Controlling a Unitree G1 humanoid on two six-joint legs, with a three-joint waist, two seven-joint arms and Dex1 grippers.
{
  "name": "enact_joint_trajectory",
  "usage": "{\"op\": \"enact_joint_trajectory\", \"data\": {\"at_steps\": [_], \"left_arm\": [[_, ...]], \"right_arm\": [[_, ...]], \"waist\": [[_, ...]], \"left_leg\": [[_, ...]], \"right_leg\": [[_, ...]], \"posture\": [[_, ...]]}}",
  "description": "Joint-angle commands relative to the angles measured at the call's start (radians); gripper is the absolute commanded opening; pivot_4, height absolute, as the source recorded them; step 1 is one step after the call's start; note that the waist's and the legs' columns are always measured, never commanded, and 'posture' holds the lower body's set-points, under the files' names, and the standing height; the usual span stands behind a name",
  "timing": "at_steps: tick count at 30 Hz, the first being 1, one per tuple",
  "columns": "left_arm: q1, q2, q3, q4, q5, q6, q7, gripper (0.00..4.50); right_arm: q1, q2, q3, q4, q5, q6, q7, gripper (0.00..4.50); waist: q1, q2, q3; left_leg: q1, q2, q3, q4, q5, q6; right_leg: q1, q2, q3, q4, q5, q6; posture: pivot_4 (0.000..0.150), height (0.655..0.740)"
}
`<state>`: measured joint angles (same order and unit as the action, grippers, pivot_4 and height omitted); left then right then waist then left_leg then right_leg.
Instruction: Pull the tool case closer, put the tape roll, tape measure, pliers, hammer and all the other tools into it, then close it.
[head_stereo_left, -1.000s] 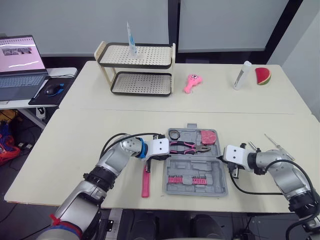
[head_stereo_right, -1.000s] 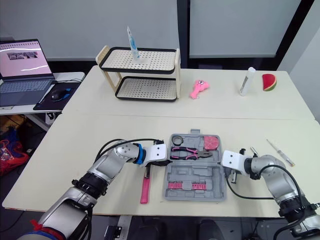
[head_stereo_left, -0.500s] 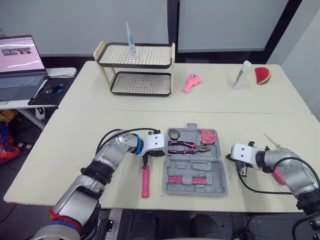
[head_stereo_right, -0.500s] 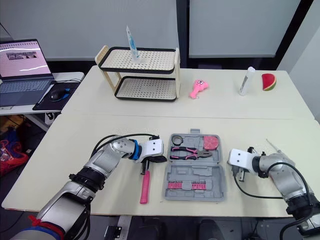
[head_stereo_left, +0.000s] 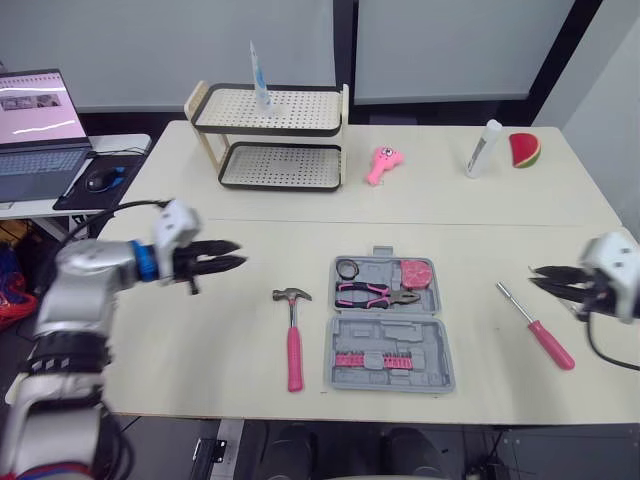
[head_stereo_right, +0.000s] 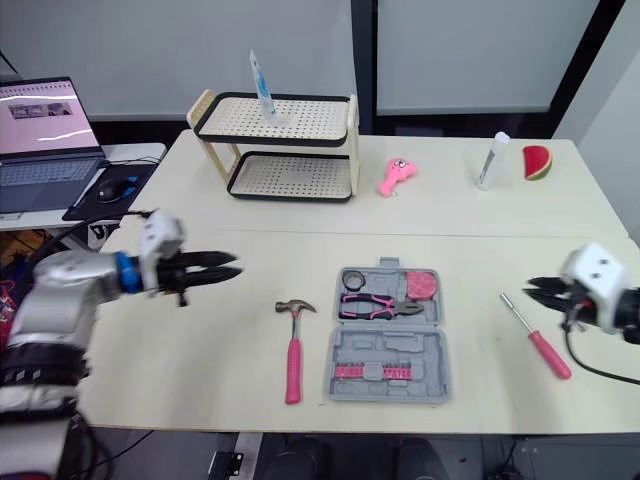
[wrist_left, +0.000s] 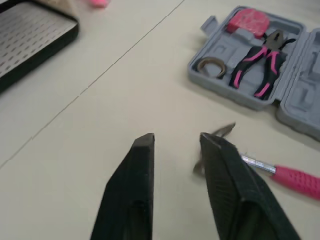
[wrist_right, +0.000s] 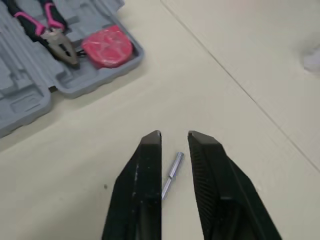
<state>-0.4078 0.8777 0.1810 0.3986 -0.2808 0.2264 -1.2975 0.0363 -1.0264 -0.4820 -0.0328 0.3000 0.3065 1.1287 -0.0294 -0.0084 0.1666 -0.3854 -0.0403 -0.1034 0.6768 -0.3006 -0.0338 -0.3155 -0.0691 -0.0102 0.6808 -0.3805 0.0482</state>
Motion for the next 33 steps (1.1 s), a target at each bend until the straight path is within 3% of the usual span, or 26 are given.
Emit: {"op": "enact_joint_trajectory", "data": {"at_steps": [1, 7, 12, 24, 29, 33], "left_arm": [[0.115, 0.055, 0.126, 0.059, -0.035, -0.039, 0.020, 2.72], [0.195, 0.050, 0.201, 0.175, -0.033, -0.119, 0.104, 4.50], [0.193, 0.036, 0.197, 0.169, -0.043, -0.130, 0.124, 4.50], [0.141, 0.001, 0.155, -0.010, -0.082, -0.039, 0.158, 4.50], [0.001, -0.019, 0.074, -0.149, -0.117, 0.053, 0.144, 4.50], [-0.157, -0.097, -0.061, -0.253, -0.125, 0.111, 0.112, 4.50]], "right_arm": [[0.098, -0.008, -0.201, 0.043, 0.029, -0.006, 0.022, 1.78], [0.169, 0.005, -0.299, 0.318, -0.010, -0.152, -0.023, 3.08], [0.164, -0.007, -0.283, 0.386, -0.012, -0.203, -0.039, 4.47], [0.175, 0.012, -0.248, 0.312, -0.020, -0.188, -0.135, 4.47], [0.161, 0.007, -0.177, 0.213, -0.022, -0.112, -0.156, 4.47], [0.047, -0.004, -0.029, 0.225, -0.043, -0.070, -0.151, 4.47]], "waist": [[0.001, 0.000, 0.000], [0.009, -0.001, 0.000], [-0.004, 0.001, 0.000], [-0.003, 0.001, 0.000], [0.001, 0.001, 0.000], [0.000, 0.000, 0.000]], "left_leg": [[0.000, 0.000, 0.000, 0.000, 0.000, 0.000], [0.003, -0.002, -0.002, 0.000, -0.003, 0.005], [0.004, -0.001, 0.001, -0.001, -0.003, 0.005], [0.004, 0.000, 0.003, -0.001, -0.001, 0.002], [0.004, -0.001, 0.002, 0.000, -0.001, 0.002], [0.003, -0.001, 0.003, 0.001, 0.000, 0.001]], "right_leg": [[0.000, 0.000, 0.000, 0.000, 0.000, 0.000], [0.003, -0.002, 0.000, 0.000, 0.000, 0.000], [0.003, -0.002, 0.001, 0.001, 0.000, 0.000], [0.003, -0.001, 0.001, 0.001, 0.000, 0.000], [0.003, -0.001, 0.001, 0.001, 0.000, 0.000], [0.004, 0.000, 0.000, 0.001, 0.000, 0.000]], "posture": [[0.150, 0.7400], [0.150, 0.7400], [0.150, 0.7400], [0.150, 0.7400], [0.150, 0.7400], [0.150, 0.7400]]}}
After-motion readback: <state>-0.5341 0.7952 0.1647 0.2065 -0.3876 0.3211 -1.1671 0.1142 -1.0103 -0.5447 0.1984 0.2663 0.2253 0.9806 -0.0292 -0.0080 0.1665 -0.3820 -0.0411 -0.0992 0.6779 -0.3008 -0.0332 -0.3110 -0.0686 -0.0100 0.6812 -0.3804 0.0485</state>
